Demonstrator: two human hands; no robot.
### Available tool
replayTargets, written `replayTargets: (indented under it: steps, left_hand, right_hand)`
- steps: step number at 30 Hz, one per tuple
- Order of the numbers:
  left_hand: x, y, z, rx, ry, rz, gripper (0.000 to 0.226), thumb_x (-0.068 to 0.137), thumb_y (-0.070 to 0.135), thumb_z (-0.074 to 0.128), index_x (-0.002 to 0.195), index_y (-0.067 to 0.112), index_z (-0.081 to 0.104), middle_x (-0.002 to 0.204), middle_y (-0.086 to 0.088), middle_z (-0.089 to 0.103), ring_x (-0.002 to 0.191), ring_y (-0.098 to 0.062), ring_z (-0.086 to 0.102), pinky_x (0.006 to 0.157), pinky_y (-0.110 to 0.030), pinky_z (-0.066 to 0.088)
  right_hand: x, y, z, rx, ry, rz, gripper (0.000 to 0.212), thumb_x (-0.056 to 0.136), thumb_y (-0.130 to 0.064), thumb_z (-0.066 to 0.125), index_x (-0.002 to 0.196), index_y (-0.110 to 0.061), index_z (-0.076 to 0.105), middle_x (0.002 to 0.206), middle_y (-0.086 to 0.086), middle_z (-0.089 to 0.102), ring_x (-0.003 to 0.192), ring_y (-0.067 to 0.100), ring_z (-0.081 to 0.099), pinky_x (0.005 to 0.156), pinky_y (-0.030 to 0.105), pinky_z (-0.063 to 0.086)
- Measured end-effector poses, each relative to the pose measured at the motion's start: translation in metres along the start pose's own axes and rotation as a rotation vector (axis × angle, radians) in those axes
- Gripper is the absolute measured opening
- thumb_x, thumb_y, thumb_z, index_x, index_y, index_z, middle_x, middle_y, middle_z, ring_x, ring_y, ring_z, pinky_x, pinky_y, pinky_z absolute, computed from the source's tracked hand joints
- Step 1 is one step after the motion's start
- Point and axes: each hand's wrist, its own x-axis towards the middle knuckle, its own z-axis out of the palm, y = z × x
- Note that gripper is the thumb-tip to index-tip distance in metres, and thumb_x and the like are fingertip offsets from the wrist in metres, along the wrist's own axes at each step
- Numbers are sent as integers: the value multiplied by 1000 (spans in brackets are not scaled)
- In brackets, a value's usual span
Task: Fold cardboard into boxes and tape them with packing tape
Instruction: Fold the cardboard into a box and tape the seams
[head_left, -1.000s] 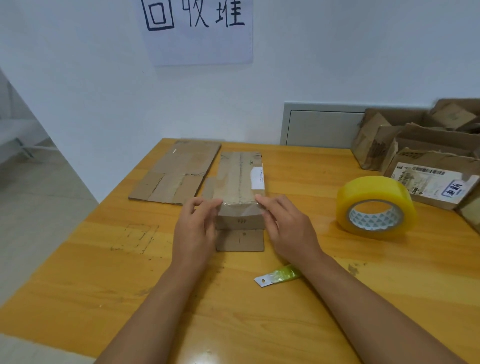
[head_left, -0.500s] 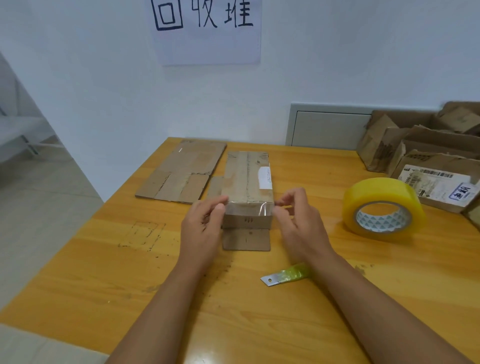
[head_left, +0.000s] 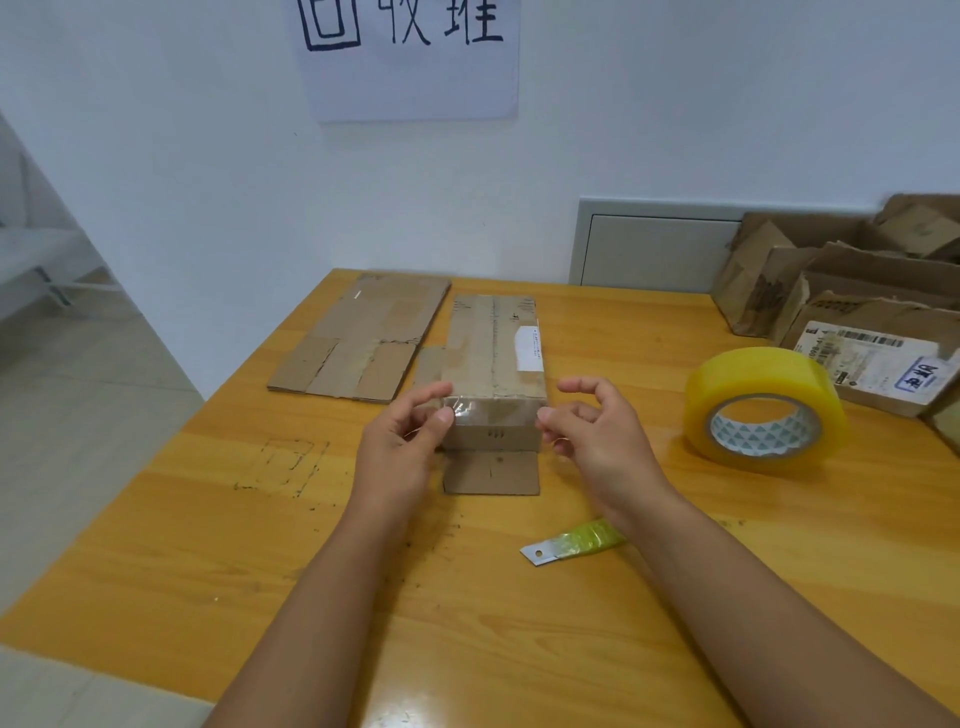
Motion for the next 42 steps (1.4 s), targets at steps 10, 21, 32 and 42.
replayTargets:
  steps: [10, 21, 32, 42]
  left_hand:
    - [5, -12, 1, 443, 65, 296, 27, 97, 9, 60, 111, 31, 64, 95, 5, 58, 91, 7, 54, 74, -2, 39]
    - [13, -16, -1, 404, -11, 253, 24, 96, 15, 62, 112, 33, 60, 116, 7, 38, 99, 1, 53, 82, -11, 49]
    - [19, -15, 15, 489, 84, 334, 24, 88, 30, 74, 95, 16, 55, 107, 1, 45, 92, -9, 52, 73, -6, 44]
    - [22, -20, 10, 574, 18, 328, 29, 87, 28, 75, 102, 21, 51, 118, 10, 37, 94, -10, 53, 75, -17, 50]
  right_hand:
    - [4, 10, 0, -719, -62, -485, 25, 99, -11, 55, 119, -24, 50, 75, -12, 48, 68, 5, 48, 60, 14, 36]
    - [14, 9, -13, -1001, -33, -686, 24, 90, -21, 69, 112, -14, 64, 112, 1, 52, 93, 20, 55, 66, 32, 46]
    - [26, 9, 16, -1043, 75, -827, 21, 95, -32, 63, 85, -14, 58, 92, 3, 49, 83, 22, 47, 50, 38, 47]
    - [26, 11, 12, -1113, 20, -822, 25, 89, -36, 68, 86, -17, 52, 96, 2, 47, 87, 21, 45, 50, 34, 47]
